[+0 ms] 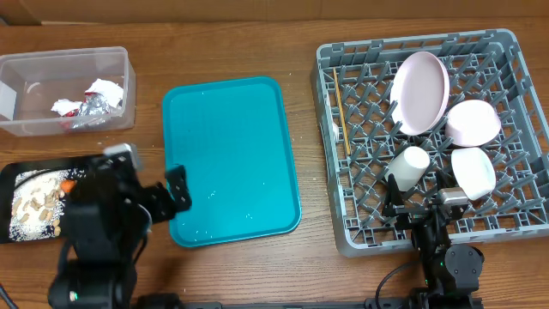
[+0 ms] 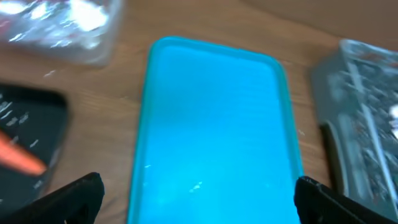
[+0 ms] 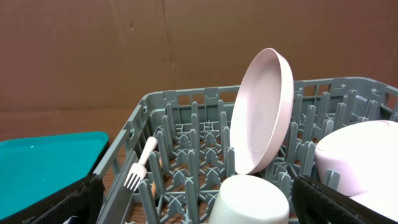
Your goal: Sort waste into correct bins and load items into the dishwasher rack
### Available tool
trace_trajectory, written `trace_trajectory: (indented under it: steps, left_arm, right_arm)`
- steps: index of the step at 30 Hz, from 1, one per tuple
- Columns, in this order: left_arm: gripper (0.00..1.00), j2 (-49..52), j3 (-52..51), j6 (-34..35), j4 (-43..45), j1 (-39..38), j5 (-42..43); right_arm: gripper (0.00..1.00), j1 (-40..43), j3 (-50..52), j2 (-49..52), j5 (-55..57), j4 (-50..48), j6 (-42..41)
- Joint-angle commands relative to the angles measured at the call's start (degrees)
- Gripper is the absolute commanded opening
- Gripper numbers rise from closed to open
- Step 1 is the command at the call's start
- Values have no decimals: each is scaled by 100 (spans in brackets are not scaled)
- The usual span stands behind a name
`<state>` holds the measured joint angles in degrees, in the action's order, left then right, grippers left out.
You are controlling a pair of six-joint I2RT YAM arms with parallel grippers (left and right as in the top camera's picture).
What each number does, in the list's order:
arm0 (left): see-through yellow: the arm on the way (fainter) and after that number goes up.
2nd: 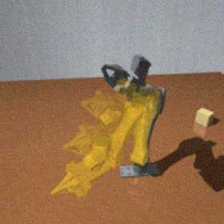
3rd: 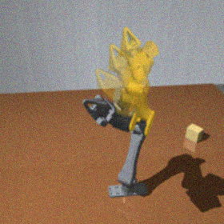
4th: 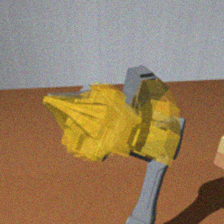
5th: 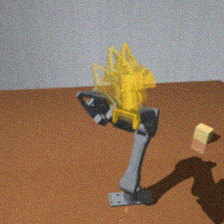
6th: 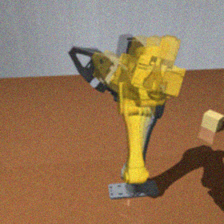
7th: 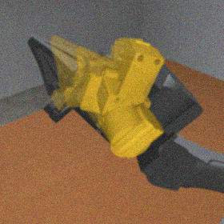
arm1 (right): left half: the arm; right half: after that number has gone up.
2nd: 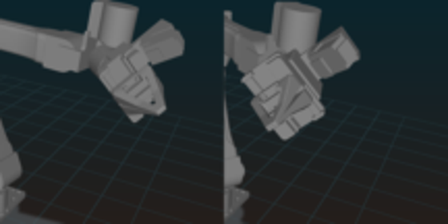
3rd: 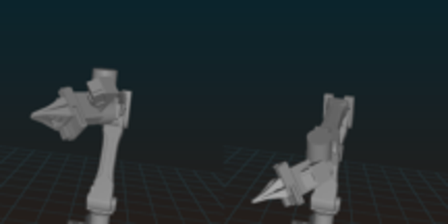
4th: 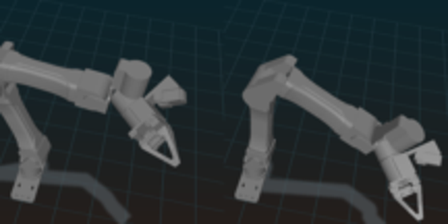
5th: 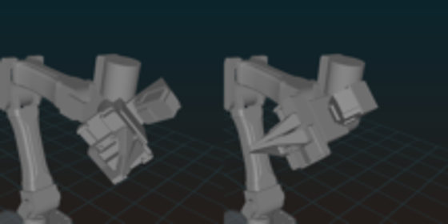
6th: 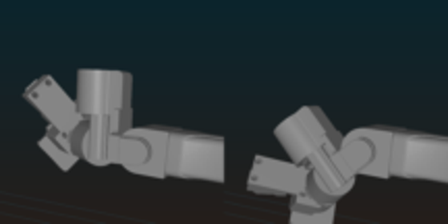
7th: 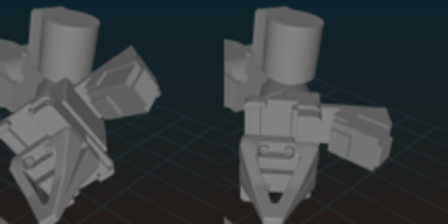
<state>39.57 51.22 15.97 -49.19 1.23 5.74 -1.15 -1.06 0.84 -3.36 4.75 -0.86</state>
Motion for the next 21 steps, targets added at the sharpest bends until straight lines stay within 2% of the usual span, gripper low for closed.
trace_trajectory:
  steps: [1,7,11,21]
  left_arm:
    - [100,-208,-146,-269,63,-286,2]
    - [100,-356,-181,-343,96,-275,136]
    - [100,-859,-503,-1016,304,-275,142]
    - [100,-3152,-2636,-1078,2179,-275,70]
  right_arm:
    - [100,26,59,-68,72,-13,-26]
    - [100,26,59,-68,72,-15,-24]
    - [100,26,59,-68,72,-13,-26]
    - [100,26,59,-68,72,-15,-26]
